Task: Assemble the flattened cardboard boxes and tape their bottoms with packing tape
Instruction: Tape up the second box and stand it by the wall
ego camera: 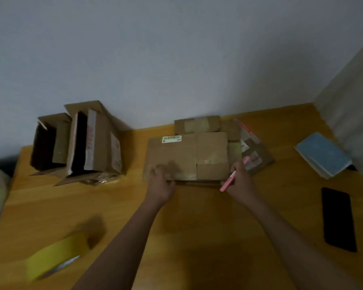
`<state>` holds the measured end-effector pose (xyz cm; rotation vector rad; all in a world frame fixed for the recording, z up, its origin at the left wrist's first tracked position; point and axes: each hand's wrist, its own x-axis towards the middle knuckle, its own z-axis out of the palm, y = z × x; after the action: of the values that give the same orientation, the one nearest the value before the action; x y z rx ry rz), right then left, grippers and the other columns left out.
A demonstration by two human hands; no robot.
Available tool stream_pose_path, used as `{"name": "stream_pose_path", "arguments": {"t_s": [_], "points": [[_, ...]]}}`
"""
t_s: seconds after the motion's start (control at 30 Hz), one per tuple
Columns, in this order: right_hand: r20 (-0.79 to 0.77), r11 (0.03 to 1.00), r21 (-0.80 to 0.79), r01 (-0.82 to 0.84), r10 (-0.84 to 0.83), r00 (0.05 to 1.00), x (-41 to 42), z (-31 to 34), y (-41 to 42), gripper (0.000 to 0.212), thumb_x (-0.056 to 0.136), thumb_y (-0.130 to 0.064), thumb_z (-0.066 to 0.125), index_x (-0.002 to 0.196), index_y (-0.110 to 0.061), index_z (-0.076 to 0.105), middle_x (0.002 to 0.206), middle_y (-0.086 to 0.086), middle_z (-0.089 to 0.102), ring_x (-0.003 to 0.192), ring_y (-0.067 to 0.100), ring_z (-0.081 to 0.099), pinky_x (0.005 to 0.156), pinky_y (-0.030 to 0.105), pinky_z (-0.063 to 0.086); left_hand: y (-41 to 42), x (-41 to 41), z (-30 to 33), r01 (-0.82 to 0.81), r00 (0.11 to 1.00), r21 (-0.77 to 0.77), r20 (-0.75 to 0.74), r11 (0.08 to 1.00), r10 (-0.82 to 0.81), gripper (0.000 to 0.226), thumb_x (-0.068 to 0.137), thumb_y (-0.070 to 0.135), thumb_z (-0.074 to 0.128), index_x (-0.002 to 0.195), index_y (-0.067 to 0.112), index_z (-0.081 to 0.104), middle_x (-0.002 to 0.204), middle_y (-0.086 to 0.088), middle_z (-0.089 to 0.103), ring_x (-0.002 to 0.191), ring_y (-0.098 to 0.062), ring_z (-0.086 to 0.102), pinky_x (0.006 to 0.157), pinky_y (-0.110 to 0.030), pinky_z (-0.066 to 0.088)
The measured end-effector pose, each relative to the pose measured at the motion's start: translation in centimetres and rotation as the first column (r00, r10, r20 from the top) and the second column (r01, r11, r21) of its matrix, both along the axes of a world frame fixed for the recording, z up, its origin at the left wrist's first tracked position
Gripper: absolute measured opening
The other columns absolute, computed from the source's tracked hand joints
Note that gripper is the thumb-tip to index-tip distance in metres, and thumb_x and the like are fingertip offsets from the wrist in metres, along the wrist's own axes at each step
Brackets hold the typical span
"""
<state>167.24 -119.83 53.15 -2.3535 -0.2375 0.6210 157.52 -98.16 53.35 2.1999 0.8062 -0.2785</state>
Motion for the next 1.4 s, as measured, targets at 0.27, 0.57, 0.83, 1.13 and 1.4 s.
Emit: {"name": "stream_pose_path", "arguments": {"t_s": [0.27, 0.57, 0.83, 1.13, 1.4], "points": [[-0.049, 0.977, 0.214, -0.009, 0.02, 0.999, 0.3, -2.2, -1.2, 0.066, 0.086, 0.013, 0.056, 0.134, -0.028, 0.037, 0.099, -0.008, 0.043, 0.077, 0.008, 0.046, 0.055, 0.017, 0.044, 0.0, 0.0, -4.7, -0.345, 0.936, -0.146, 0.016, 0.927, 0.351, 0.057, 0.085, -0.003, 0.05, 0.135, 0.025, 0.047, 0.138, -0.01, 0.029, 0.121, -0.038, 0.042, 0.1, -0.048, 0.045], [0.275, 0.975, 0.029, -0.219, 0.203, 0.94, 0.0, -3.2, -0.9, 0.023, 0.101, -0.033, 0.033, 0.082, -0.026, 0.043, 0.073, 0.003, 0.053, 0.058, 0.015, 0.051, 0.05, 0.032, 0.047, 3.1, 0.3, -5.4, -0.559, 0.829, -0.226, -0.115, 0.798, 0.548, 0.045, 0.093, 0.003, 0.045, 0.134, 0.022, 0.049, 0.143, -0.01, 0.022, 0.1, -0.032, 0.04, 0.084, -0.033, 0.041], [0.483, 0.966, 0.253, -0.059, -0.074, 0.873, -4.0, 0.6, -0.8, 0.013, 0.096, -0.009, 0.055, 0.1, -0.002, 0.065, 0.077, 0.009, 0.064, 0.054, 0.0, 0.051, 0.047, 0.009, 0.042, 6.2, -4.4, -2.6, -0.481, 0.854, -0.337, 0.029, 0.809, 0.52, 0.036, 0.087, 0.011, 0.066, 0.121, 0.015, 0.057, 0.129, -0.008, 0.051, 0.104, -0.023, 0.055, 0.076, -0.032, 0.047], [0.495, 0.86, 0.451, 0.239, -0.463, 0.735, -11.6, 7.9, -1.5, 0.022, 0.092, -0.006, 0.062, 0.076, -0.003, 0.047, 0.071, -0.008, 0.054, 0.07, -0.004, 0.057, 0.063, 0.009, 0.045, 5.5, -10.3, 6.1, -0.261, 0.843, -0.422, 0.339, 0.868, 0.418, 0.024, 0.09, 0.001, 0.062, 0.103, 0.022, 0.059, 0.116, -0.005, 0.058, 0.108, -0.021, 0.054, 0.082, -0.032, 0.045], [0.255, 0.896, 0.22, 0.387, -0.436, 0.863, -17.7, 7.4, -1.8, 0.032, 0.093, -0.009, 0.061, 0.075, -0.02, 0.037, 0.073, 0.0, 0.044, 0.064, 0.011, 0.044, 0.052, 0.024, 0.03, 4.9, -15.1, 6.6, -0.195, 0.88, -0.435, 0.317, 0.879, 0.353, 0.029, 0.093, 0.005, 0.061, 0.118, 0.016, 0.052, 0.11, -0.003, 0.058, 0.103, -0.023, 0.057, 0.067, -0.024, 0.047]]}}
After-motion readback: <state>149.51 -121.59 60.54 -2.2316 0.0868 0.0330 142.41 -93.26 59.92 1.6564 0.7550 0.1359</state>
